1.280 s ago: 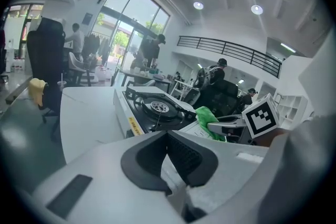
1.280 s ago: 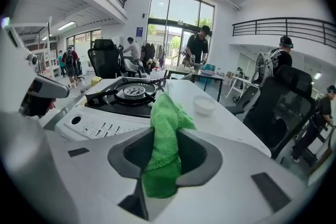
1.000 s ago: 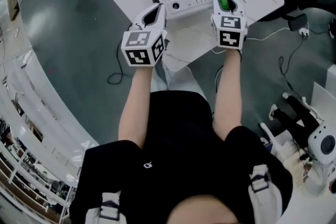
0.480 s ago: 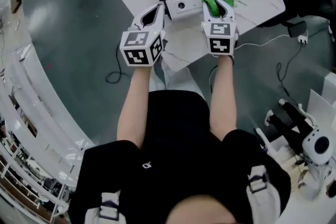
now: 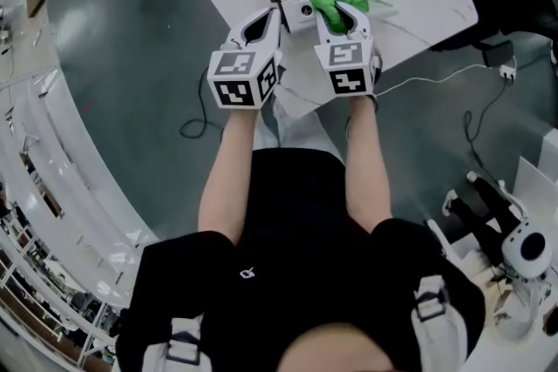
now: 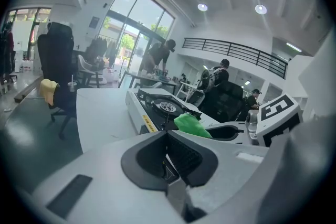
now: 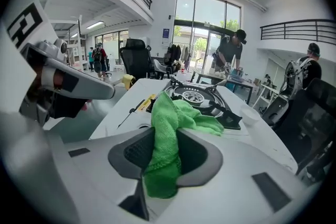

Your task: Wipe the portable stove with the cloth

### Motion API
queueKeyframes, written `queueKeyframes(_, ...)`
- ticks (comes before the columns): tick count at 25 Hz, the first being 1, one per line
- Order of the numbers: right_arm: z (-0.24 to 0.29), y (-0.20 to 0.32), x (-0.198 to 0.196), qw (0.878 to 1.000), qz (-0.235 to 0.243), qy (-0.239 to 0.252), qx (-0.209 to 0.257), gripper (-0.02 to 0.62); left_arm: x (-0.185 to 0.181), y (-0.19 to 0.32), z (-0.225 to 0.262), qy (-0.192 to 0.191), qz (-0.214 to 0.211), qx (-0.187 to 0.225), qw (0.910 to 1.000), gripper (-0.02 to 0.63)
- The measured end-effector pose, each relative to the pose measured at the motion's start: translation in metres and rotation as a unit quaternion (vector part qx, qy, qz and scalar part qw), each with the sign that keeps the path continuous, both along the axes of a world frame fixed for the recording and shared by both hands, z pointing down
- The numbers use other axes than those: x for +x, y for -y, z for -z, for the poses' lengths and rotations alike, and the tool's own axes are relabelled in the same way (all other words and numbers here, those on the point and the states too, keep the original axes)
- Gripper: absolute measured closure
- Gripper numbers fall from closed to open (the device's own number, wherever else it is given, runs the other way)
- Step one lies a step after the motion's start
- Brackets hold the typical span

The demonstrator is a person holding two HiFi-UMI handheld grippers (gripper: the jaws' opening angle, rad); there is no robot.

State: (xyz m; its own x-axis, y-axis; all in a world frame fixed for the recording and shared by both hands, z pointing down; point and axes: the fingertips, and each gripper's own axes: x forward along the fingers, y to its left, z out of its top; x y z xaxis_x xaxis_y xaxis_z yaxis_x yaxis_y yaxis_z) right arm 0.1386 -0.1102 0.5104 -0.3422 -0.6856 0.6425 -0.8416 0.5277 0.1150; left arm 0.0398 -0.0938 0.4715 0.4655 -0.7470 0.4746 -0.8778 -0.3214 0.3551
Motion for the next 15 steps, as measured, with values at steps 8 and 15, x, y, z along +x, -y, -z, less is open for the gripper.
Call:
queueKeyframes(8,-0.004,-0.011,-0.049,0.997,0.065,0.037,-0.016,0.491,-0.005,0.003,0.015,0.018,0.002,0.013,0.9998,0.611)
queueKeyframes(15,-0.003,-0.021,-0.074,0.990,0.109,0.081,-0.037,0.486,-0.008,0.006,0.026,0.028,0.009,0.025,0.9993,0.611)
